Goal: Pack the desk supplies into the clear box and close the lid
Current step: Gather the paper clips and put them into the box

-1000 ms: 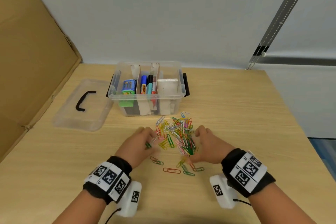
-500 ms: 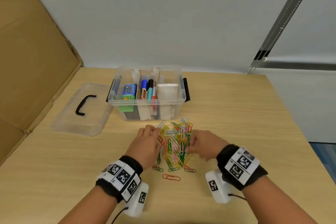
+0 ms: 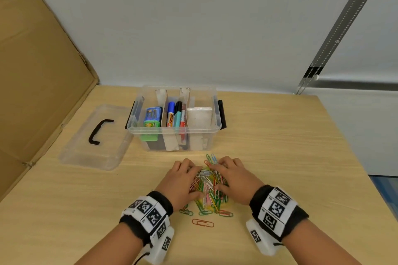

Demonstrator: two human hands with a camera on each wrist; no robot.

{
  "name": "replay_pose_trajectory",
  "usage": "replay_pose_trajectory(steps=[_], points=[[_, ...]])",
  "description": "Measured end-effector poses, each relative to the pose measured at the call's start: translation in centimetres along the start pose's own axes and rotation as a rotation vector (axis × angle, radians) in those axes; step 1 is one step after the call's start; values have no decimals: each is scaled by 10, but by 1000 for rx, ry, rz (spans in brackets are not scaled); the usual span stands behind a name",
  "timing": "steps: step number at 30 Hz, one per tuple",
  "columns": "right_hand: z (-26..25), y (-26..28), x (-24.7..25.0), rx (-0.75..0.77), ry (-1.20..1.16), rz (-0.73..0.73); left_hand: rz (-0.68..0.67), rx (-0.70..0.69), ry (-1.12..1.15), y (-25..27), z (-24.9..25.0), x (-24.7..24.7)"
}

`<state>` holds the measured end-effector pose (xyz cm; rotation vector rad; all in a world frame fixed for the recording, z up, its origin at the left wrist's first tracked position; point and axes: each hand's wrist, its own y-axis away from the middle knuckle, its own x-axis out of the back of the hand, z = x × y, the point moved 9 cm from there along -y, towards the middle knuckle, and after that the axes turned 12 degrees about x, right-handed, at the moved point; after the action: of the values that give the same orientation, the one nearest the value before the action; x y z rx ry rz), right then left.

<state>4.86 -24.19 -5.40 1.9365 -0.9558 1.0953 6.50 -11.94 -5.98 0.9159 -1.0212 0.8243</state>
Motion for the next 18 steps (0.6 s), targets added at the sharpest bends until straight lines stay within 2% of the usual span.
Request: replay_pose_trajectory(steps=[3,8,18], points=[[-6,-4,4,-11,-44,71,44,0,68,2,1,5],[-4,-8,9,-60,-200,146,35,0,86,0,3,13],[1,-2,32,-67,-277,262,35,107,274,-5,-16,25]])
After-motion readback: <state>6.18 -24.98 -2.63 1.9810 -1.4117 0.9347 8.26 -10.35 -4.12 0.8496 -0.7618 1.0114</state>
